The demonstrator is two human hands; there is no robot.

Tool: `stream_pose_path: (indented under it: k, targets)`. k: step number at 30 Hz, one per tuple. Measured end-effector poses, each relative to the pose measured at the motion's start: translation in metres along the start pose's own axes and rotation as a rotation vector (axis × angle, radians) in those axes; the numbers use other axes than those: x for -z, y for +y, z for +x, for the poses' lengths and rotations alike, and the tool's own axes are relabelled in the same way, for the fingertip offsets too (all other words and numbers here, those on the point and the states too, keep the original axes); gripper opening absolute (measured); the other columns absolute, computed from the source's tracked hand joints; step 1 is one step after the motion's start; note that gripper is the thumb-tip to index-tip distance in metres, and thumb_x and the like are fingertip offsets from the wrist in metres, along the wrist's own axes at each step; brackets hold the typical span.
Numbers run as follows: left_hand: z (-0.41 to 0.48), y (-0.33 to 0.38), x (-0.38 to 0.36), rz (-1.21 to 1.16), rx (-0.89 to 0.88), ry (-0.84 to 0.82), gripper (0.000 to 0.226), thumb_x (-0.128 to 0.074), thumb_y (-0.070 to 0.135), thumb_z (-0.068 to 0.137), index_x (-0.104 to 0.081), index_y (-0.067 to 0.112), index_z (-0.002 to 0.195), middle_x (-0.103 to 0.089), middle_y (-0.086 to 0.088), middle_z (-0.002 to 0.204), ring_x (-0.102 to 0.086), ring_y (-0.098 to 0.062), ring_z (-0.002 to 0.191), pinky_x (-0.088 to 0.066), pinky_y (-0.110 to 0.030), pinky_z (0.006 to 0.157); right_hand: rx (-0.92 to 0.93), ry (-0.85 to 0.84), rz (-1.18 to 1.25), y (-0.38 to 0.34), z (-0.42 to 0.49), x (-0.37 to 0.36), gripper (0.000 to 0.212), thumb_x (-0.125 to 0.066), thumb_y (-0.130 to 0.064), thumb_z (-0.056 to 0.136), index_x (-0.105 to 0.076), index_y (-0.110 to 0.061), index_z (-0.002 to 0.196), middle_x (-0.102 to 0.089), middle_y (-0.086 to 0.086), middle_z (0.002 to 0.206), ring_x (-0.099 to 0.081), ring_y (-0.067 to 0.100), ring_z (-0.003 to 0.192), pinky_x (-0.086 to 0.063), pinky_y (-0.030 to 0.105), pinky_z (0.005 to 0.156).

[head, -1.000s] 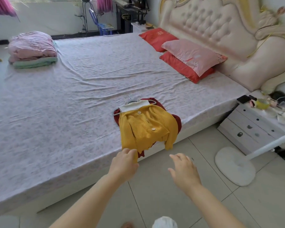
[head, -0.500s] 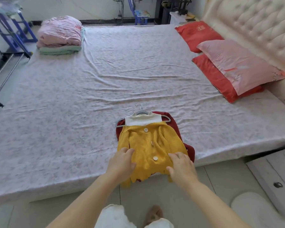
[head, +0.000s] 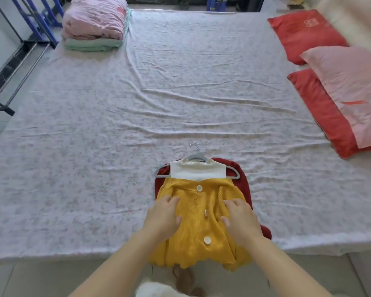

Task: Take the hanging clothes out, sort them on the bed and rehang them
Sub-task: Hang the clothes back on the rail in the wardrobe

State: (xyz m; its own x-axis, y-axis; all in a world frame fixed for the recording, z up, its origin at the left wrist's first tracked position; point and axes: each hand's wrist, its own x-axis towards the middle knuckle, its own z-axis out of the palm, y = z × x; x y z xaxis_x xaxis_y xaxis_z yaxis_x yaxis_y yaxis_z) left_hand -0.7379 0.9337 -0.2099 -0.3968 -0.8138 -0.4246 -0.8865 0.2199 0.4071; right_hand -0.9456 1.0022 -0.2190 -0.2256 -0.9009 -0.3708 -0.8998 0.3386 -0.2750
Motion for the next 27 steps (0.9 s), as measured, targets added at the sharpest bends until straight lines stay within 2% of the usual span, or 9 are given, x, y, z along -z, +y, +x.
stream_pose_path:
  k: [10, 15, 18, 27]
  targets:
    - [0.102, -0.018, 0.007, -0.048, 0.069, -0.021, 0.055, -0.050, 0.034, 0.092, -0.029, 0.023, 0.142, -0.036, 0.000, 0.141, -0.038, -0.020, 0.127, -0.038, -0.035, 0.101, 0.037, -0.098, -0.014, -0.003, 0.123, -0.010, 0.051, -0.052, -0.031, 0.093, -0.036, -0.019, 0.139, -0.040, 0.001, 0.139, -0.035, 0.019, 0.130, -0.031, 0.032, 0.106]
    - [0.149, -0.029, -0.010, -0.138, 0.152, -0.047, 0.055, -0.048, 0.035, 0.093, -0.028, 0.022, 0.142, -0.032, 0.000, 0.144, -0.031, -0.018, 0.131, -0.033, -0.037, 0.106, 0.031, -0.150, 0.034, -0.006, 0.196, -0.031, 0.055, -0.050, -0.028, 0.094, -0.028, -0.015, 0.142, -0.038, 0.005, 0.140, -0.035, 0.023, 0.129, -0.033, 0.033, 0.103]
    - [0.176, -0.039, -0.022, -0.173, 0.200, -0.043, 0.055, -0.049, 0.034, 0.093, -0.029, 0.021, 0.142, -0.034, 0.000, 0.143, -0.033, -0.018, 0.130, -0.034, -0.037, 0.105, 0.026, -0.175, 0.032, -0.002, 0.241, -0.047, 0.051, -0.051, -0.026, 0.093, -0.033, -0.013, 0.138, -0.042, 0.008, 0.137, -0.039, 0.026, 0.125, -0.037, 0.036, 0.098]
    - [0.241, -0.060, -0.048, -0.240, 0.338, -0.033, 0.055, -0.051, 0.031, 0.092, -0.031, 0.019, 0.141, -0.036, -0.001, 0.141, -0.034, -0.019, 0.130, -0.034, -0.038, 0.105, 0.053, -0.171, -0.085, 0.014, 0.347, -0.091, 0.052, -0.052, -0.026, 0.092, -0.035, -0.010, 0.138, -0.043, 0.009, 0.139, -0.041, 0.027, 0.125, -0.036, 0.039, 0.100]
